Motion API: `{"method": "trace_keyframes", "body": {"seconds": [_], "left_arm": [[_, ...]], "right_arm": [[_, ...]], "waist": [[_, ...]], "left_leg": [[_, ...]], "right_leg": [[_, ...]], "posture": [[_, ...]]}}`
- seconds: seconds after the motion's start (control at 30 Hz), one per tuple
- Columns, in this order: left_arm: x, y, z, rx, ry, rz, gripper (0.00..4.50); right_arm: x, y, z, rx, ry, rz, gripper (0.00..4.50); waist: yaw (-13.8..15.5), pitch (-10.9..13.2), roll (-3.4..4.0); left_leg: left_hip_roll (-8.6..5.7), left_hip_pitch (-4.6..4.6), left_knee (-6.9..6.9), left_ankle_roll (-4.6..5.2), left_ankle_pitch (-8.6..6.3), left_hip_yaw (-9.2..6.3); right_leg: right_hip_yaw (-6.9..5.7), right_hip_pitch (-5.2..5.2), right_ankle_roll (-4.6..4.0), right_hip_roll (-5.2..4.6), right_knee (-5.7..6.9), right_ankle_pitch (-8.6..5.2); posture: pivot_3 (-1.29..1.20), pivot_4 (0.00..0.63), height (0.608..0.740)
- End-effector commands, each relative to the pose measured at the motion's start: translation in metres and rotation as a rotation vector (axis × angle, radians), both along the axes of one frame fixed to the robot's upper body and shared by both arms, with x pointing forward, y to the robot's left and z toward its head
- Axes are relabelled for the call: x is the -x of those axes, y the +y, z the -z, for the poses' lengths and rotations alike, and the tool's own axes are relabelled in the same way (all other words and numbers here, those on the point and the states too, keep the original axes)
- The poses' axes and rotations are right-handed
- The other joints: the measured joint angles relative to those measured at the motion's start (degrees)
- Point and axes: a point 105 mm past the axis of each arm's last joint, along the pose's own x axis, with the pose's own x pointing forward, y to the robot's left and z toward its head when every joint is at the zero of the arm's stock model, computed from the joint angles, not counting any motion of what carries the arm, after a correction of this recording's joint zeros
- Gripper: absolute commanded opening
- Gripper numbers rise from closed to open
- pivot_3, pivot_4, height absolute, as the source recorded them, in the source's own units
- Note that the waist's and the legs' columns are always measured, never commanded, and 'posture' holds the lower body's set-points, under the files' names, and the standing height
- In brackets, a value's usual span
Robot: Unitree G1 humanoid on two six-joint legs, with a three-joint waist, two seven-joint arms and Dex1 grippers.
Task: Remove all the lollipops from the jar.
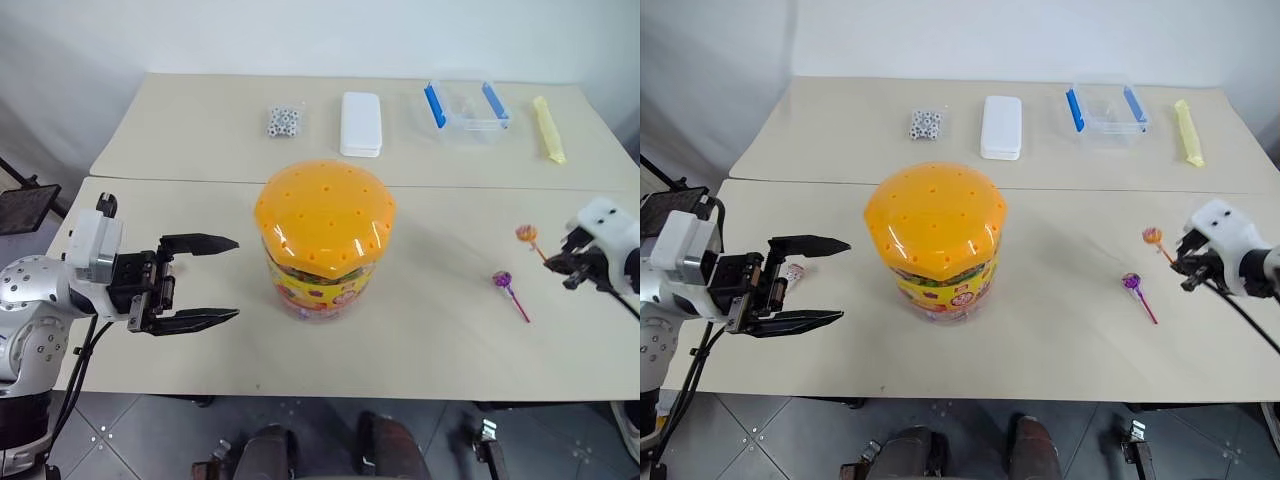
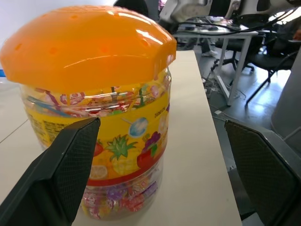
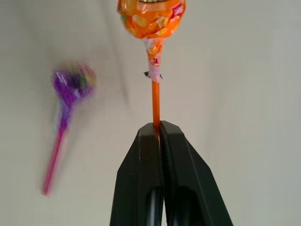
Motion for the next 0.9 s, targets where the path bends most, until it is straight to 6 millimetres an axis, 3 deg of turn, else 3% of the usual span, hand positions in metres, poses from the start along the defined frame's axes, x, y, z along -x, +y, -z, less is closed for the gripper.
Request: {"method": "trace_keyframes", "body": {"seconds": [0.03,0.13,0.23,0.37,0.47,0.53,0.6,0.63,0.73,0.83,0.9], "left_arm": [[0.002,-0.002,0.003,-0.037,-0.032,0.006,4.50],[0.003,-0.002,0.004,-0.041,-0.029,0.007,4.50],[0.000,0.002,0.009,-0.072,-0.019,-0.045,4.50],[-0.015,0.017,0.009,-0.034,-0.012,-0.240,4.50],[-0.023,0.034,0.025,-0.080,-0.001,-0.359,4.50],[-0.029,0.044,0.033,-0.104,-0.015,-0.457,4.50],[-0.036,0.053,0.041,-0.137,-0.055,-0.552,4.50],[-0.039,0.058,0.045,-0.159,-0.073,-0.601,4.50],[-0.038,0.064,0.055,-0.200,-0.048,-0.670,4.50],[-0.023,0.053,0.067,-0.212,-0.028,-0.639,4.50],[-0.014,0.049,0.073,-0.208,-0.027,-0.621,4.50]], "right_arm": [[0.006,-0.009,0.021,0.001,0.040,0.045,0.01],[0.008,-0.009,0.026,-0.021,0.037,0.057,0.01],[0.013,-0.006,0.013,-0.106,-0.017,0.025,0.69],[0.019,0.006,-0.021,-0.155,-0.275,-0.201,1.94],[0.034,0.045,-0.048,-0.371,-0.501,-0.476,2.93],[0.040,0.062,-0.054,-0.451,-0.559,-0.550,3.64],[0.046,0.086,-0.049,-0.486,-0.522,-0.649,4.40],[0.049,0.096,-0.045,-0.488,-0.505,-0.704,4.49],[0.053,0.119,-0.038,-0.539,-0.503,-0.777,4.49],[0.066,0.146,-0.010,-0.568,-0.464,-0.853,4.49],[0.073,0.153,0.006,-0.532,-0.472,-0.884,4.49]], "waist": [[-0.1,0.0,0.00],[-0.3,0.0,-0.02],[0.1,0.0,-0.02],[0.7,0.0,-0.02],[0.8,0.0,-0.01],[0.6,0.0,-0.01],[0.7,0.0,-0.01],[0.7,0.0,-0.01],[1.0,0.0,-0.02],[1.1,0.0,-0.03],[1.2,0.0,-0.02]], "left_leg": [[0.01,-0.03,-0.02,0.00,0.00,-0.04],[0.03,-0.04,0.00,-0.01,0.00,-0.08],[0.03,-0.02,0.06,0.00,0.00,-0.12],[0.02,-0.01,0.04,0.00,0.00,-0.12],[0.02,0.03,0.05,0.00,0.00,-0.08],[0.08,0.20,0.01,-0.01,0.00,-0.05],[0.10,0.21,0.02,-0.01,0.00,-0.05],[0.10,0.19,0.04,0.00,-0.01,-0.05],[0.09,0.19,0.05,0.00,-0.01,-0.05],[0.09,0.17,0.04,-0.01,-0.02,-0.12],[0.09,0.15,0.00,-0.03,-0.03,-0.20]], "right_leg": [[-0.06,-0.01,0.00,0.01,0.00,0.00],[-0.12,0.01,0.02,0.02,-0.01,0.01],[-0.11,0.10,0.01,0.01,-0.05,0.01],[-0.10,0.12,0.02,0.02,-0.11,0.01],[-0.06,0.14,0.02,0.03,-0.12,0.01],[-0.01,0.24,0.02,0.12,-0.10,0.01],[0.00,0.25,0.02,0.13,-0.10,0.01],[0.02,0.24,0.02,0.13,-0.10,0.01],[0.03,0.24,0.02,0.12,-0.09,0.01],[0.03,0.22,0.02,0.10,-0.04,0.01],[0.00,0.21,0.02,0.10,-0.03,0.01]], "posture": [[0.00,0.150,0.740],[0.00,0.150,0.740],[0.00,0.150,0.740],[0.00,0.150,0.740],[0.00,0.150,0.740],[0.00,0.150,0.740],[0.00,0.150,0.740],[0.00,0.150,0.740],[0.00,0.150,0.740],[0.00,0.150,0.740],[0.00,0.150,0.740]]}}
